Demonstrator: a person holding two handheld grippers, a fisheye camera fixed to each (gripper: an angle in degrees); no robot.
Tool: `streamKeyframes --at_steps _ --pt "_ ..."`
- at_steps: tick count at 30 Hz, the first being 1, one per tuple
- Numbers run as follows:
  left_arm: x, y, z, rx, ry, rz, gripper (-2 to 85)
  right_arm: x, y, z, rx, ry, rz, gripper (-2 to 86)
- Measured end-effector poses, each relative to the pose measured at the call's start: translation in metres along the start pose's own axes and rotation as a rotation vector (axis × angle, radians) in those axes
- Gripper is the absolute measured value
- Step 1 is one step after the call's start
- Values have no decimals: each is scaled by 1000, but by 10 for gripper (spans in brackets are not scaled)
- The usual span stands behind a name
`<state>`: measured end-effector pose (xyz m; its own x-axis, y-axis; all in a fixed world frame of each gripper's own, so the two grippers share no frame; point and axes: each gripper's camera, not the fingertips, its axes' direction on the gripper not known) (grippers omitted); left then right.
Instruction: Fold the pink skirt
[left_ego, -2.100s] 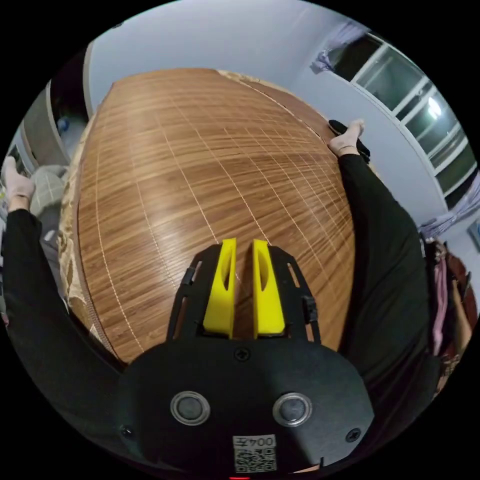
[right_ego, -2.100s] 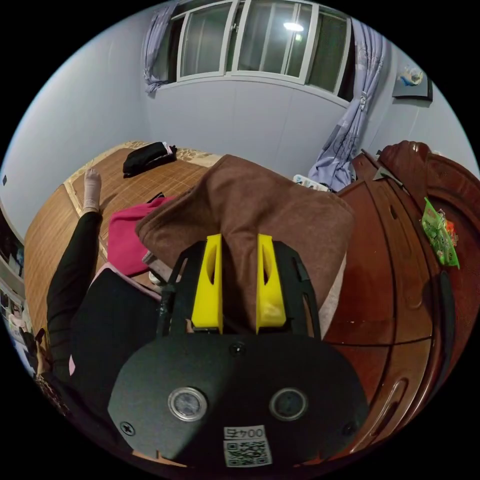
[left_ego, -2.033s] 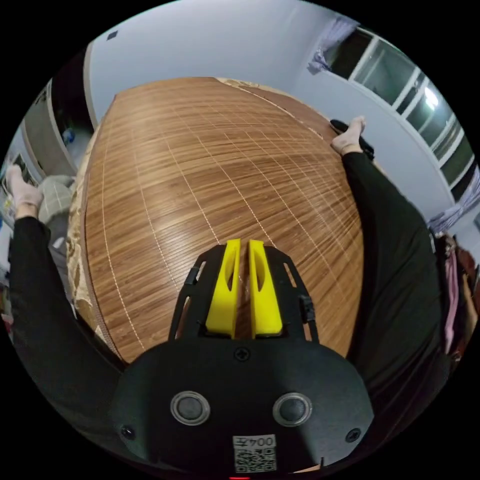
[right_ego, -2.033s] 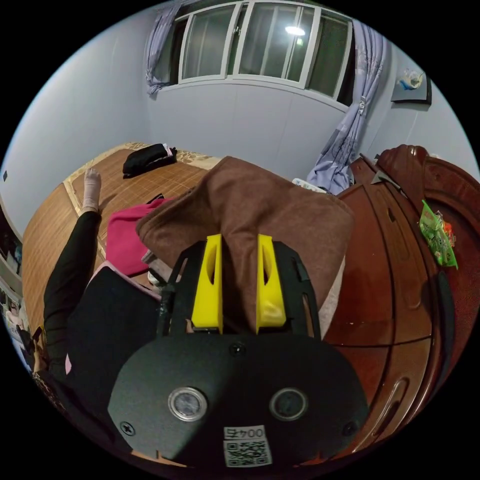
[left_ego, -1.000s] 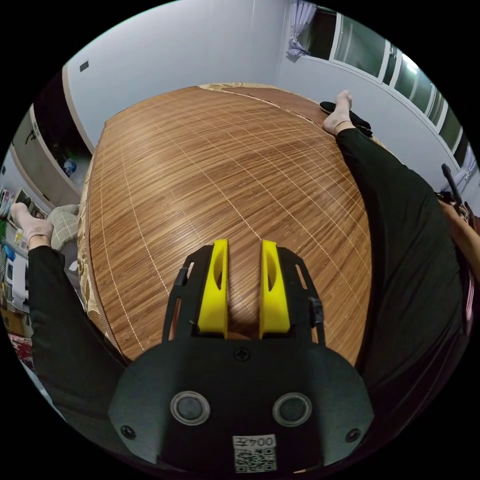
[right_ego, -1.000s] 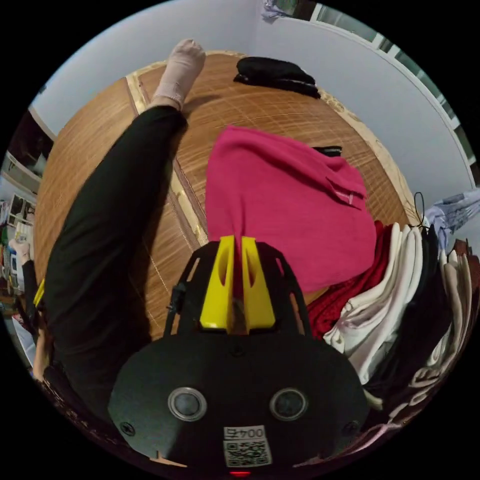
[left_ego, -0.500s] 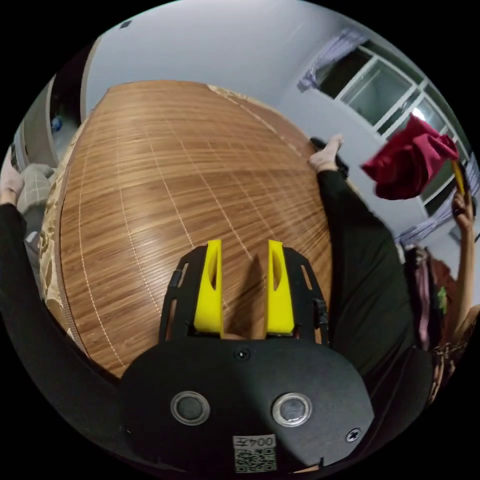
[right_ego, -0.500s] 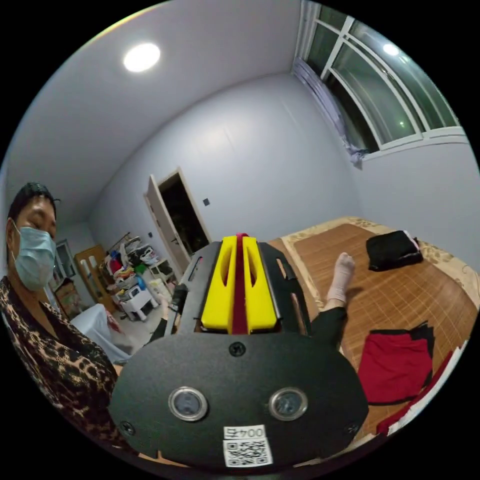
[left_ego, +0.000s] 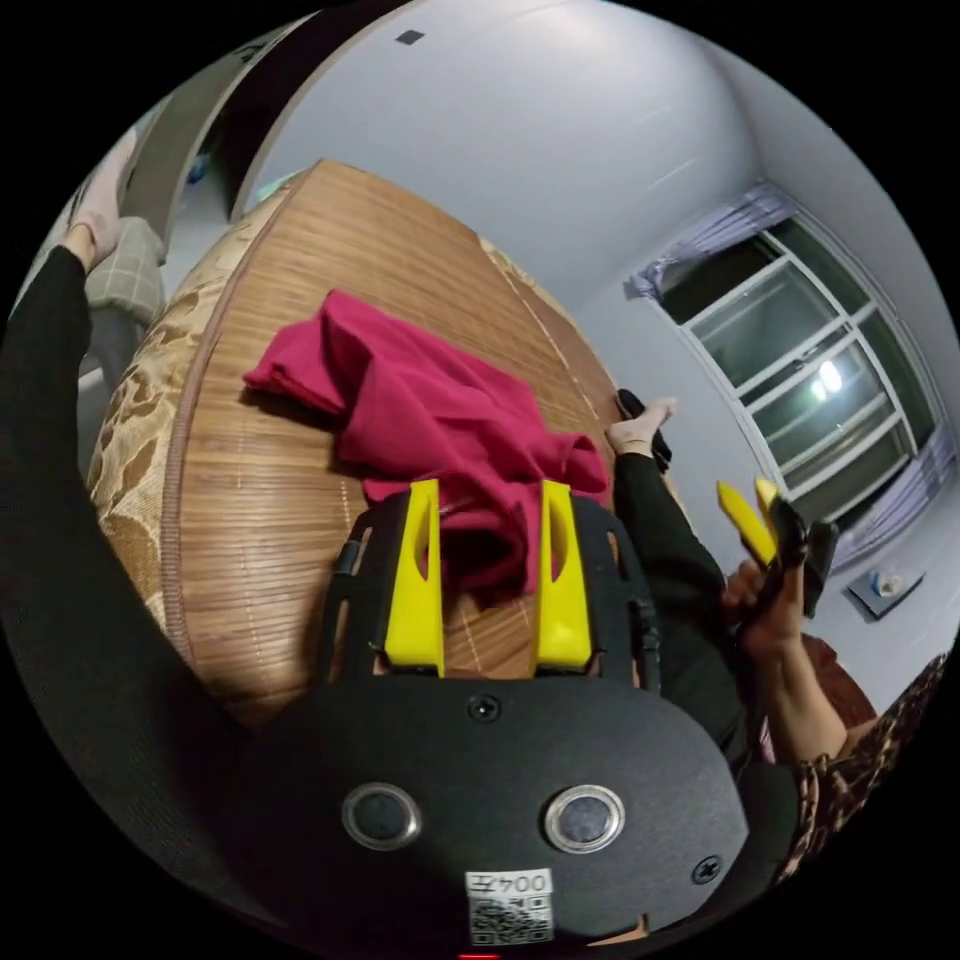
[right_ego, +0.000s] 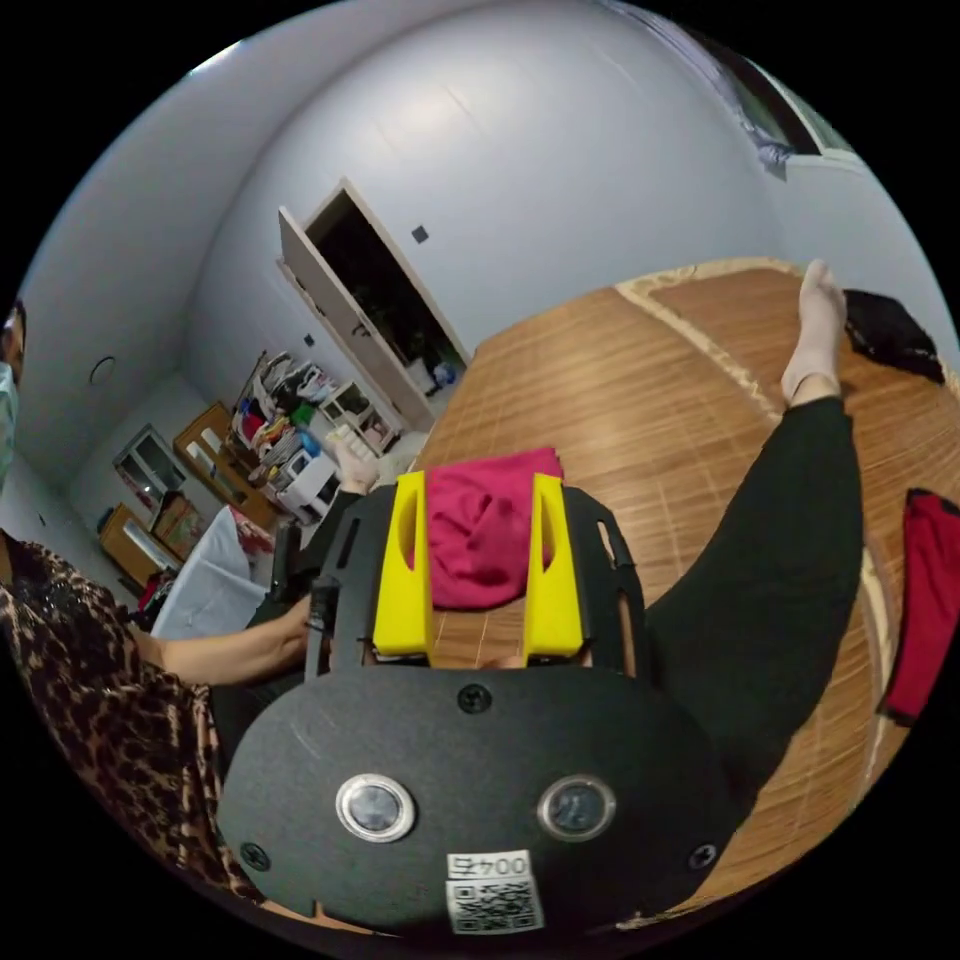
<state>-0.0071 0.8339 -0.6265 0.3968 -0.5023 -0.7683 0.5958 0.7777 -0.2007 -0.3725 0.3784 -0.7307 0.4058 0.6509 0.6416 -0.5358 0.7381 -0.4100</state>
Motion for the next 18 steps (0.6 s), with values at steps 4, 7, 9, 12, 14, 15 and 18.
streamKeyframes --at_steps 4,7,9,12,14,15,18 --pt "2 -13 -33 108 -146 13 133 12 -4 6 18 15 -69 138" --pt "2 -31 -37 103 -220 37 135 39 -12 11 6 -13 -29 136" --pt "4 -50 -34 78 -257 66 133 57 -19 16 -2 -38 -15 136" --pt "5 -70 -33 60 -301 100 113 71 -28 23 -20 -34 -33 137" --pt "0 -80 -38 46 -289 69 83 80 -31 25 -27 -39 -43 137" --pt "-3 -85 -43 37 -282 51 56 85 -34 26 -32 -38 -50 137" --pt "-2 -97 -70 70 -191 42 30 100 -42 26 -29 -41 -58 136"
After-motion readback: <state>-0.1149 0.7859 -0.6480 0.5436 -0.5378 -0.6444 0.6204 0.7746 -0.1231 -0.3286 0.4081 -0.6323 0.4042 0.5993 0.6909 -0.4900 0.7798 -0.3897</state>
